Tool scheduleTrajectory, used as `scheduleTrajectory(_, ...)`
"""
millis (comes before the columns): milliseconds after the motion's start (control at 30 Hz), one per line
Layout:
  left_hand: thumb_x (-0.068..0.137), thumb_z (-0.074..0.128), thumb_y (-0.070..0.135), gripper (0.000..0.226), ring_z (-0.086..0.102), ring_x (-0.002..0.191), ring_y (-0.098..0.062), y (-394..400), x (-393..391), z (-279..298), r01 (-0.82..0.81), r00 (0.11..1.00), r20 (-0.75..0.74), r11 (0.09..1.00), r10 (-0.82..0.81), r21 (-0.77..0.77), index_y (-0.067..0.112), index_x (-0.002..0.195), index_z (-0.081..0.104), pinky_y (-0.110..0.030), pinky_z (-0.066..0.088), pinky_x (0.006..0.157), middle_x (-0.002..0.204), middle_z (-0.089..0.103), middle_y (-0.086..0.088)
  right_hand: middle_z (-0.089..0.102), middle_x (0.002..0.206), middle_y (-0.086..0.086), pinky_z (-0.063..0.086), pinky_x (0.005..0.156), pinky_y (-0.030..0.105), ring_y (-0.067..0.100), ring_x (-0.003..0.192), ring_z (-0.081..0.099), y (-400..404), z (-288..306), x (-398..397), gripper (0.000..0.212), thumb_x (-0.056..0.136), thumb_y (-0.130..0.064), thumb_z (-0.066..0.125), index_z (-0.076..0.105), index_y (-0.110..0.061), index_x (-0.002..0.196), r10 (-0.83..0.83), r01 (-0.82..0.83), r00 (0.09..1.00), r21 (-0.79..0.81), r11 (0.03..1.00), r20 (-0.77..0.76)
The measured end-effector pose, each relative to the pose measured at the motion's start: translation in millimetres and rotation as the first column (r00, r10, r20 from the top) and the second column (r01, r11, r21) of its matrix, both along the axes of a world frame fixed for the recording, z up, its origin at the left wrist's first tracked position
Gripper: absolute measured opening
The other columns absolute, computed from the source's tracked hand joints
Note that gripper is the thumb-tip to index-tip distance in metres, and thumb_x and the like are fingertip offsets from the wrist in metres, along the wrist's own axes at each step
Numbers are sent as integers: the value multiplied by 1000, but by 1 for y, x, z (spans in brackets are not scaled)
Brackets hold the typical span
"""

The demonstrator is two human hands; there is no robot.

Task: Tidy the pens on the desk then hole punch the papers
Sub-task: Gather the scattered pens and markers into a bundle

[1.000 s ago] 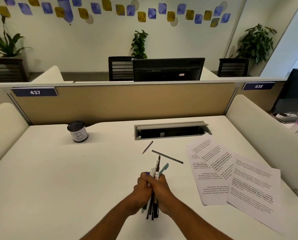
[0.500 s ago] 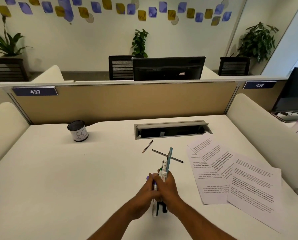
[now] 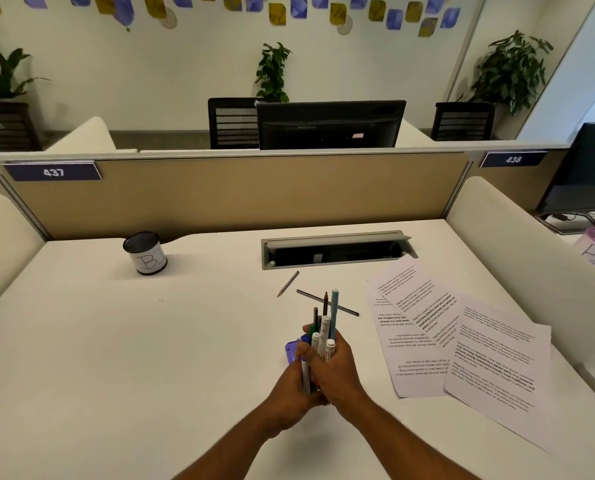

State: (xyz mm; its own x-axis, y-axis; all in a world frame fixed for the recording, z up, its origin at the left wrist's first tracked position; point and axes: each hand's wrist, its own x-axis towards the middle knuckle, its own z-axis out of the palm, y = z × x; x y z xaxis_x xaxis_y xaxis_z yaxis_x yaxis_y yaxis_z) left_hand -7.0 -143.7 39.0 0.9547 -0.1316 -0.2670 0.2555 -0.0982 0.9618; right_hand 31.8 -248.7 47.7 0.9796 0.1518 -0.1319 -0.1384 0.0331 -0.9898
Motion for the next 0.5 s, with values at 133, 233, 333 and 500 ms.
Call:
scheduleTrajectory(133, 94, 65, 10, 61, 58, 122, -4, -9, -7, -13, -53, 998, 36, 997, 51, 60, 34, 142, 37, -27, 54, 98, 135, 57, 15, 77, 108, -15, 60, 77, 18, 5, 101, 74, -4, -5, -7, 55, 57, -60, 90, 71, -50, 108, 4, -4, 1000, -3, 1000, 17)
scheduleTrajectory(233, 96, 60, 5, 54, 56, 117, 9, -14, -12, -24, -104, 992, 82, 990, 97, 93, 30, 139, 41, -10, 51, 89, 129, 56, 26, 79, 104, -9, 60, 76, 19, 11, 98, 76, -6, -13, -10, 53, 58, -39, 97, 73, -46, 105, 18, -17, 999, -12, 1000, 31)
scheduleTrajectory(333, 98, 52, -2, 48, 55, 118, 13, -15, -14, -29, -128, 986, 116, 989, 119, 74, 32, 132, 48, -6, 48, 85, 123, 64, 30, 79, 104, -11, 57, 76, 13, 10, 100, 75, -6, -20, -13, 49, 62, -28, 92, 74, -42, 105, 14, -12, 998, -48, 999, 55)
scheduleTrajectory(500, 98, 46, -7, 39, 62, 118, -9, -11, -14, -40, -126, 964, 256, 972, 72, 201, 8, 132, 55, -18, 51, 90, 125, 67, -1, 78, 91, -5, 60, 73, 19, 14, 88, 76, -2, -38, -19, 39, 62, -31, 87, 72, -39, 98, -46, 55, 996, -114, 992, 82)
